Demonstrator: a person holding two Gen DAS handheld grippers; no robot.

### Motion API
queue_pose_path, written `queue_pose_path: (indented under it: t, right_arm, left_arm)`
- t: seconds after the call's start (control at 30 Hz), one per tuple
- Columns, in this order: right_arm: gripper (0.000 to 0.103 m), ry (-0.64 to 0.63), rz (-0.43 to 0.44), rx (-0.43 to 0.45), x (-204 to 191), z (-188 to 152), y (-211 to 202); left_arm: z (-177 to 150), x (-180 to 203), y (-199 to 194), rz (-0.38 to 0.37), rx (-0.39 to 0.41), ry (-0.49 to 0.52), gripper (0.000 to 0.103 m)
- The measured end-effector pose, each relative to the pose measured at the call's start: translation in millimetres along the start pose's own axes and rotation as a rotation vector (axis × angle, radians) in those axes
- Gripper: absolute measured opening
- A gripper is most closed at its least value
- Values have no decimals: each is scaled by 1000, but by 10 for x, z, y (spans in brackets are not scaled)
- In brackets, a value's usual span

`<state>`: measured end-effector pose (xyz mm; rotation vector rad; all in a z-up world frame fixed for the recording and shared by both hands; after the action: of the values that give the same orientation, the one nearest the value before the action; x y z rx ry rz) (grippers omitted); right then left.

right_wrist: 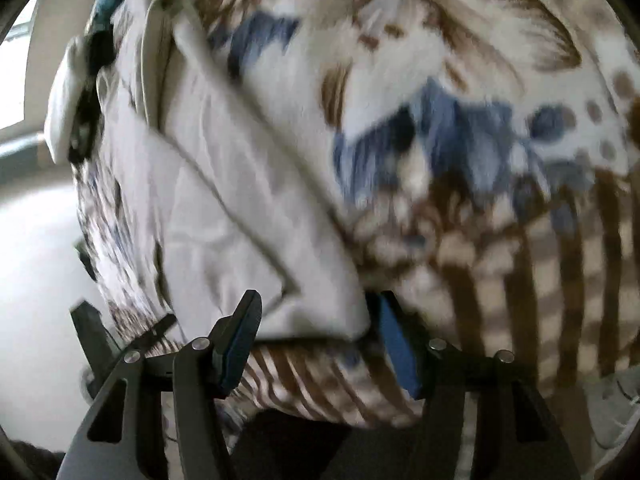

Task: Fold small clothes

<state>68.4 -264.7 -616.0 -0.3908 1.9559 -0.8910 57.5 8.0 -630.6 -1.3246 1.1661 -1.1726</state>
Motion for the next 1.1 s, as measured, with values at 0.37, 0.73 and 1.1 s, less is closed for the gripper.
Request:
queue_pose_path:
  t: [0.37,0.73,1.1]
  right_arm:
    - [12,-63,55,-139,-10,-296,-203]
    - [5,-28,3,-87,347,-109,-665]
    - [69,28,45,-42,543,-88,-673]
  left_arm:
    - [-185,-166,-409,-106,-15,-113,4]
    - [278,-462,-420,-62,-34,-122,5]
    - [204,-648,-159,-195,-82,-185,28]
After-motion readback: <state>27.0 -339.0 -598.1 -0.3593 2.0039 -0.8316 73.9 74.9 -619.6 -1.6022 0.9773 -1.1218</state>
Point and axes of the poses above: each gripper's, at about its wrist camera, not at the fingertips, and y roughly the way its jaws point, x to its right, z to its top, the point moved 10 cm from there along y, roughly the way its jaws point, and after that the axes turned 9 degrees about z, right-handed, at the moved point
